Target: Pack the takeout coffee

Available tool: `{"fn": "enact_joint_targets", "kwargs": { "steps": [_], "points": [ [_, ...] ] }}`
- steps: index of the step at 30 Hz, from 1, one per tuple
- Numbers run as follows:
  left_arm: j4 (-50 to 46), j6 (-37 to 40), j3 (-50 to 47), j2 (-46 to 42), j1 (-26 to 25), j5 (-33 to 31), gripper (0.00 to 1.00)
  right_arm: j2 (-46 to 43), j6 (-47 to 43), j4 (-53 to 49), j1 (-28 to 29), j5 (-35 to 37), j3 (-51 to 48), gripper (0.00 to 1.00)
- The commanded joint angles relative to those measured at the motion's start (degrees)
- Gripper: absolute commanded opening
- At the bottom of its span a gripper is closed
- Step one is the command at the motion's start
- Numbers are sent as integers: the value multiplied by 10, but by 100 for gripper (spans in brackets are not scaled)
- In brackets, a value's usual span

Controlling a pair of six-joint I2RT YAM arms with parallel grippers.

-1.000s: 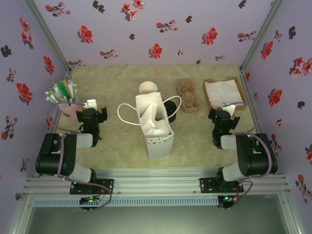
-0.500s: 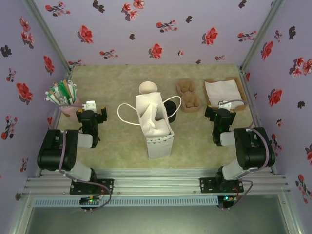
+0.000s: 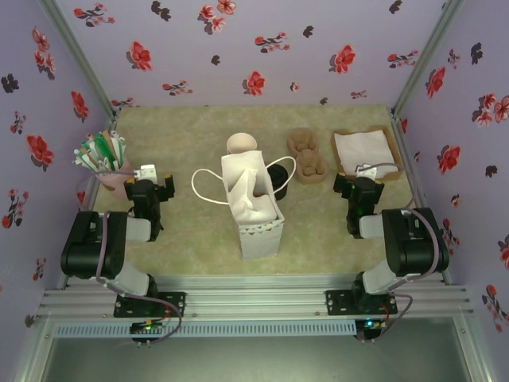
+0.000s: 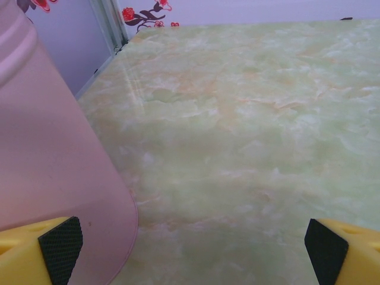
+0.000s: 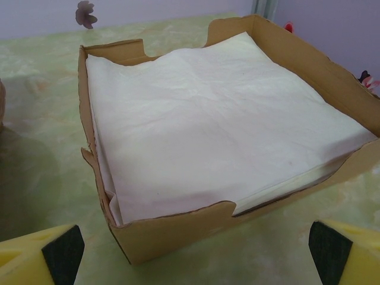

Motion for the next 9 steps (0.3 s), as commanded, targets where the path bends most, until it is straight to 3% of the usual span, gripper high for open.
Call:
{"fn": "enact_joint_targets", "kwargs": {
  "steps": [1,9],
  "points": [
    [9,3,9,4,5,4,99,1,1,-1,-3,-5,11,99],
    [8,3,10,4,5,3,99,1,2,-6,-6,-13,13,99]
  ]
}}
